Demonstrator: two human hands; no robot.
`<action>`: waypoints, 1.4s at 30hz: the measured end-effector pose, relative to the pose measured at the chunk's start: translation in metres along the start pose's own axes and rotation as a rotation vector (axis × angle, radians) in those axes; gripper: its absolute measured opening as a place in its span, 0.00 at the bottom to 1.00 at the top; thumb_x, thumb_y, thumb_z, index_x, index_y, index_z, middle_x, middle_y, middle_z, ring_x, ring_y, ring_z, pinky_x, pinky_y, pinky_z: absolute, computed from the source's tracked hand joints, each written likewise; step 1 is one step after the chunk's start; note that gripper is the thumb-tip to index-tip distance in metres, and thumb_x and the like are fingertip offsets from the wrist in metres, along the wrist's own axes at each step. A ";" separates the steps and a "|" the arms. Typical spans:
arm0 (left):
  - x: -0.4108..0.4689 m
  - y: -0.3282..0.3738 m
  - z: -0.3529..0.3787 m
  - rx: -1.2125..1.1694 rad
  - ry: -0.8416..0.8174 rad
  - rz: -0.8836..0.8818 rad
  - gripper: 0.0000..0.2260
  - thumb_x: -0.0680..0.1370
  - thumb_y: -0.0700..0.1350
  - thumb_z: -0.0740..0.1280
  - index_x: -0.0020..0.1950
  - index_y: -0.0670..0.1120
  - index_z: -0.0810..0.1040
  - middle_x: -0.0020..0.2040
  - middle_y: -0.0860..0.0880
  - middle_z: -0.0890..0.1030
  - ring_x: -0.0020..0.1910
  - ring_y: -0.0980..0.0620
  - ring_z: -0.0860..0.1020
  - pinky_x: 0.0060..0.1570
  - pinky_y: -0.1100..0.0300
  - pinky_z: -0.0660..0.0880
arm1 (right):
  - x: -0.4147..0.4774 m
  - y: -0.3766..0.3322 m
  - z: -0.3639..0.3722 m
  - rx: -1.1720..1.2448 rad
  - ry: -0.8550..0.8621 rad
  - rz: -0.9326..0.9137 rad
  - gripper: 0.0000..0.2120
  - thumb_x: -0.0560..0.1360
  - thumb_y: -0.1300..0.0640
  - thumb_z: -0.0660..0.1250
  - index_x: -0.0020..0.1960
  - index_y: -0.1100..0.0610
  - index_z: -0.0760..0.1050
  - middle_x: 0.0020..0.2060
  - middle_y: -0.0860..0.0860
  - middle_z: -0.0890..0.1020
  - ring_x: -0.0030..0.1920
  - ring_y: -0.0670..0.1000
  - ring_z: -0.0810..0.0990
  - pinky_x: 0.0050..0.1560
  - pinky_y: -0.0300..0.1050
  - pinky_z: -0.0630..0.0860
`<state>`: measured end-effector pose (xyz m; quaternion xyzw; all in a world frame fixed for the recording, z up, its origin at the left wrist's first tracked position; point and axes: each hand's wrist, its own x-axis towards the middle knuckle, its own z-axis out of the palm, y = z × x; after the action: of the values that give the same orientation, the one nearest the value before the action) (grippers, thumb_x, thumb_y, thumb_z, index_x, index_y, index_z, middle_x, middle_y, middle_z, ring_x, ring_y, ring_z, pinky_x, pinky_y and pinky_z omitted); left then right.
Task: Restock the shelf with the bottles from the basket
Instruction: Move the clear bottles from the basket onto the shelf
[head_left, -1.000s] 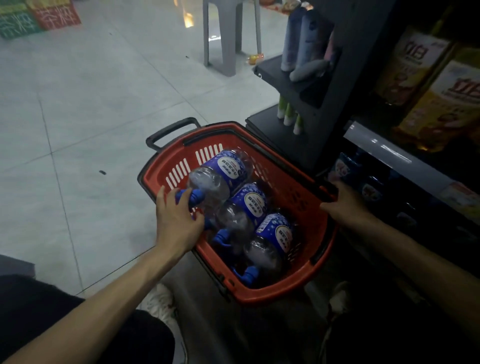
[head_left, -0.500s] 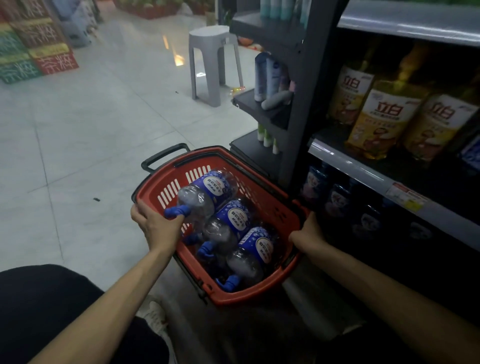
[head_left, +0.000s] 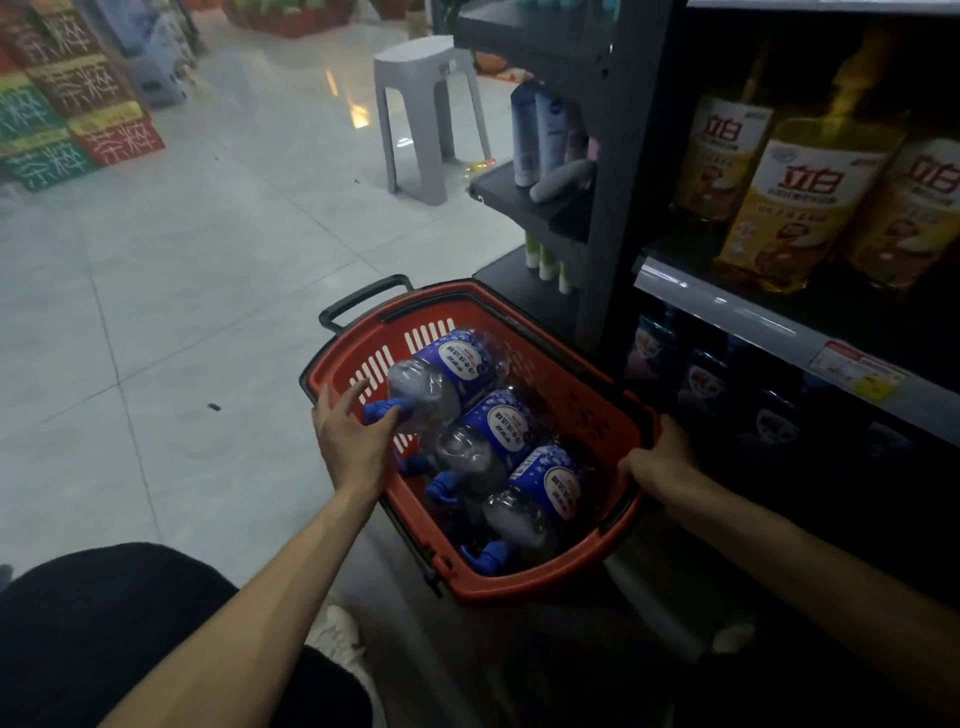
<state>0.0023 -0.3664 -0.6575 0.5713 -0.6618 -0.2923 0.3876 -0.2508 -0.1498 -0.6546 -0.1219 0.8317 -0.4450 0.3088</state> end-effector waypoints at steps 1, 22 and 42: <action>0.003 0.001 0.002 -0.009 -0.005 -0.007 0.28 0.71 0.46 0.82 0.69 0.47 0.81 0.79 0.44 0.67 0.79 0.45 0.65 0.76 0.49 0.65 | -0.001 -0.001 -0.001 0.003 0.007 -0.001 0.40 0.67 0.76 0.69 0.75 0.56 0.65 0.61 0.58 0.77 0.53 0.55 0.77 0.35 0.41 0.74; -0.015 0.015 0.021 0.680 -0.253 0.643 0.35 0.70 0.60 0.77 0.73 0.47 0.73 0.69 0.37 0.73 0.68 0.34 0.72 0.65 0.36 0.71 | -0.064 -0.011 0.011 -1.037 -0.046 -0.598 0.39 0.80 0.47 0.62 0.83 0.51 0.43 0.80 0.62 0.38 0.80 0.64 0.35 0.78 0.62 0.39; 0.091 0.072 0.115 1.090 -0.638 0.136 0.53 0.64 0.67 0.79 0.79 0.46 0.58 0.60 0.41 0.80 0.59 0.38 0.79 0.64 0.39 0.71 | -0.030 -0.024 0.008 -1.087 -0.346 -0.688 0.39 0.81 0.48 0.63 0.82 0.48 0.42 0.81 0.57 0.48 0.81 0.58 0.47 0.79 0.52 0.47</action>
<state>-0.1375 -0.4497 -0.6419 0.5282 -0.8333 -0.0441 -0.1572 -0.2242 -0.1543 -0.6260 -0.5884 0.7898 -0.0093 0.1729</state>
